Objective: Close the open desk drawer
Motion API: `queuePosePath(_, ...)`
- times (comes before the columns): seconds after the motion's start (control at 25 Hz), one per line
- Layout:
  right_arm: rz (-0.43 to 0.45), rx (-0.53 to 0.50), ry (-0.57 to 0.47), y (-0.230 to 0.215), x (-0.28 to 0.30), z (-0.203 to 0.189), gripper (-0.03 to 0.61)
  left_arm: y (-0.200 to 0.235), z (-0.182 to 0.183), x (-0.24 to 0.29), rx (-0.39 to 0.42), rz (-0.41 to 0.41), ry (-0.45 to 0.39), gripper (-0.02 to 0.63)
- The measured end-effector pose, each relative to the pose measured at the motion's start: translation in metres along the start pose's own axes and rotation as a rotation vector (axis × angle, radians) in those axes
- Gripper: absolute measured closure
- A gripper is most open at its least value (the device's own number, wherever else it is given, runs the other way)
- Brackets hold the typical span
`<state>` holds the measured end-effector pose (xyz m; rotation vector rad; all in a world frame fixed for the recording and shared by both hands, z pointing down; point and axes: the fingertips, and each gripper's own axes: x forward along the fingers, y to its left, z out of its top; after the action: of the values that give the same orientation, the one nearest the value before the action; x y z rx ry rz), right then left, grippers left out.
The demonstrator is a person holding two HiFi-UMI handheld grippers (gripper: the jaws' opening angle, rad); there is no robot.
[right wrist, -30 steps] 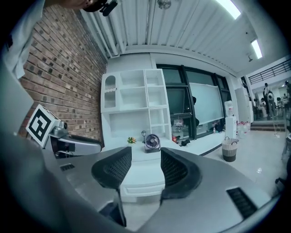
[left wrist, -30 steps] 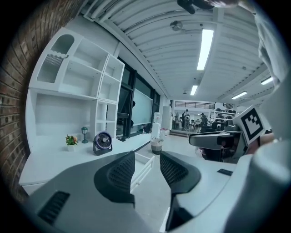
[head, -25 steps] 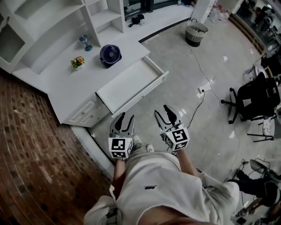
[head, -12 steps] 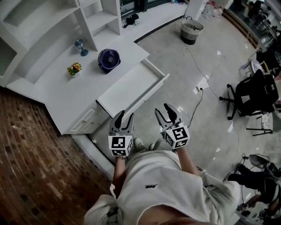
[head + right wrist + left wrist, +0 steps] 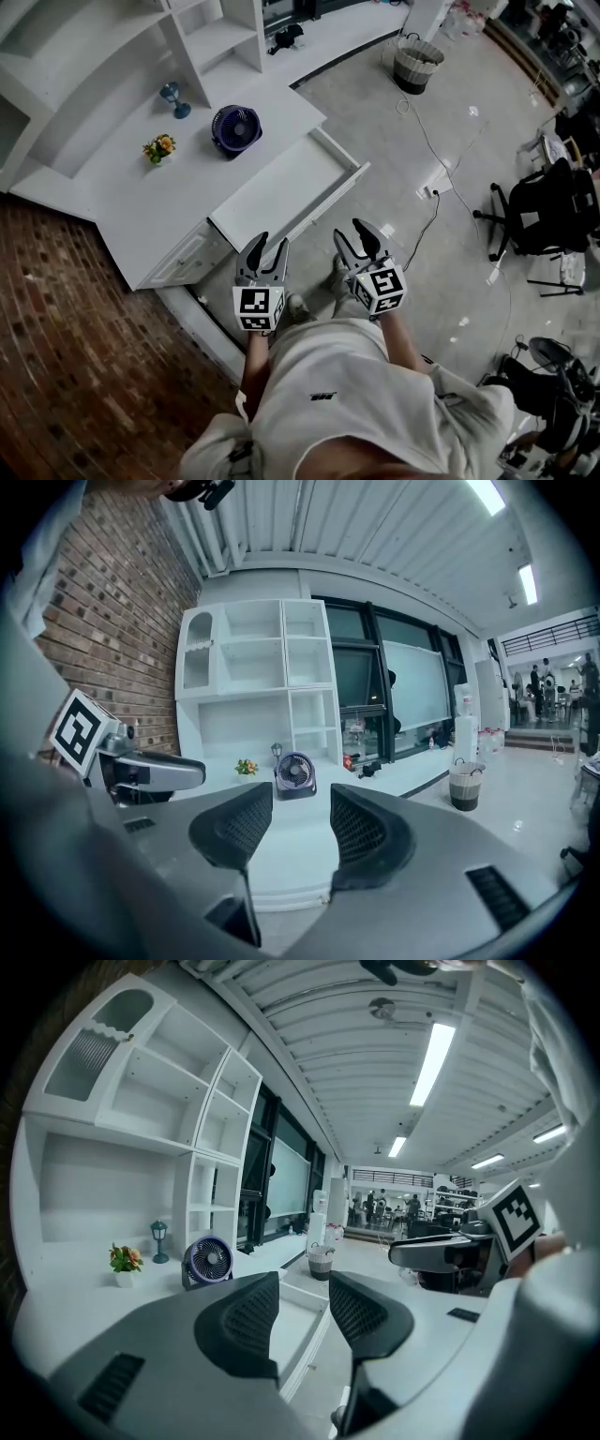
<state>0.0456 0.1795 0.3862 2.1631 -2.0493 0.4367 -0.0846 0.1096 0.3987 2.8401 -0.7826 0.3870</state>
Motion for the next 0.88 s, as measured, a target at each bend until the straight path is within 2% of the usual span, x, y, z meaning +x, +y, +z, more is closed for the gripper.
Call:
queuePosePath(0.2, 0.049, -0.017, 0.011, -0.024, 0.024, -0.003, 0.382, 0.001, -0.001, 0.026, 0.001, 0.04, 0.014, 0.433)
queuePosePath(0.48, 0.114, -0.037, 0.045, -0.072, 0.055, -0.001, 0.382, -0.004, 0.0, 0.073, -0.046, 0.11, 0.026, 0.434)
queuePosePath(0.68, 0.158, -0.041, 0.063, -0.107, 0.076, 0.01, 0.382, -0.007, 0.004, 0.104, -0.068, 0.19, 0.036, 0.434)
queuePosePath(0.88, 0.217, -0.041, 0.097, -0.141, 0.096, 0.003, 0.382, -0.007, 0.0, 0.131, -0.1, 0.285, 0.055, 0.431)
